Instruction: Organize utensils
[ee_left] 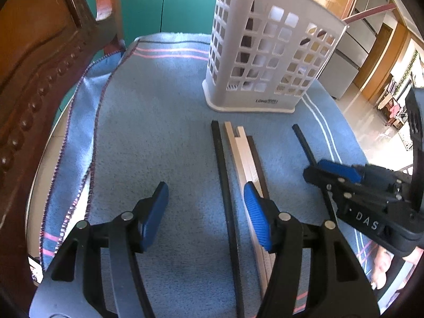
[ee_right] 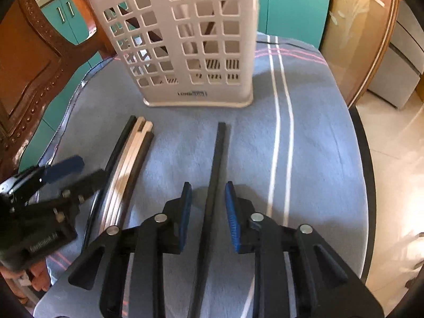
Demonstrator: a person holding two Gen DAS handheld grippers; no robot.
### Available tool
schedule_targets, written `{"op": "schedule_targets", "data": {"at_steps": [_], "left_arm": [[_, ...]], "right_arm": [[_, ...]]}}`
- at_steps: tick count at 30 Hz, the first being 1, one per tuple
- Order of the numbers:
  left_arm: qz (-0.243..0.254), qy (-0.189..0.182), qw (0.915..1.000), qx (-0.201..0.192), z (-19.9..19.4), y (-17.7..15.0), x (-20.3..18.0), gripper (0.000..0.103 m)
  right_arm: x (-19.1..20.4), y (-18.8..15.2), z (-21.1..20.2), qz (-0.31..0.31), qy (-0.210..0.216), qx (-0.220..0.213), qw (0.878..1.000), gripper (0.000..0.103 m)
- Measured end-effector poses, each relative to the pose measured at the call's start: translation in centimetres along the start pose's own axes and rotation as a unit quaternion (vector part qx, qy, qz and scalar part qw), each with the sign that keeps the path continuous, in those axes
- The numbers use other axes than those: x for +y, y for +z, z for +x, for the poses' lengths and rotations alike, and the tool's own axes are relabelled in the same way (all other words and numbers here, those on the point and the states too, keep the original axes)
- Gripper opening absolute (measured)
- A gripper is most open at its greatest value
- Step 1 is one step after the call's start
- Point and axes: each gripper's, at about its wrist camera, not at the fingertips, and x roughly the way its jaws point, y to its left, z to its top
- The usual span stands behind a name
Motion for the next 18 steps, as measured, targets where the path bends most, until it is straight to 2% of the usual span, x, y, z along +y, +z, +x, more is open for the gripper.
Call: {"op": "schedule_targets", "data": {"at_steps": [2, 6, 8, 9, 11, 14, 18], "left_arm": [[0.007, 0.014, 0.9999, -0.001, 0.2, 0.0, -0.2, 0.06], [0.043, 0.069, 0.9967, -0.005, 1.0, 0.1, -1.3, 0.062], [0.044, 0.077, 0.996, -0.008, 1.0, 0.2, -1.5, 0.06], [0.039, 0.076, 0.9963, -0.008, 1.1, 0.3, -1.5, 0.057], [0.037, 0.072, 0.9966, -0.011, 0.9, 0.4, -1.5, 0.029], [0.045, 0.068, 0.9966, -0.012, 0.8, 0.3, -2.0, 0.018], [0.041, 0.063, 0.9971, -0.011, 0.8, 0.3, -2.1, 0.013]], "right_arm": [[0.0, 0.0, 0.1, -0.002, -0.002, -0.005, 1.0, 0.03], [0.0, -0.2, 0.1, -0.014, -0.012, -0.02, 1.0, 0.032], [0.2, -0.4, 0.2, -0.027, -0.026, -0.027, 0.999, 0.035], [0.3, -0.5, 0.3, -0.033, -0.031, -0.031, 0.998, 0.035], [0.5, -0.8, 0.3, -0.044, -0.038, -0.039, 0.998, 0.035], [0.6, -0.8, 0.4, -0.049, -0.037, -0.044, 0.997, 0.034], [0.2, -1.0, 0.2, -0.043, -0.027, -0.047, 0.998, 0.022]]}}
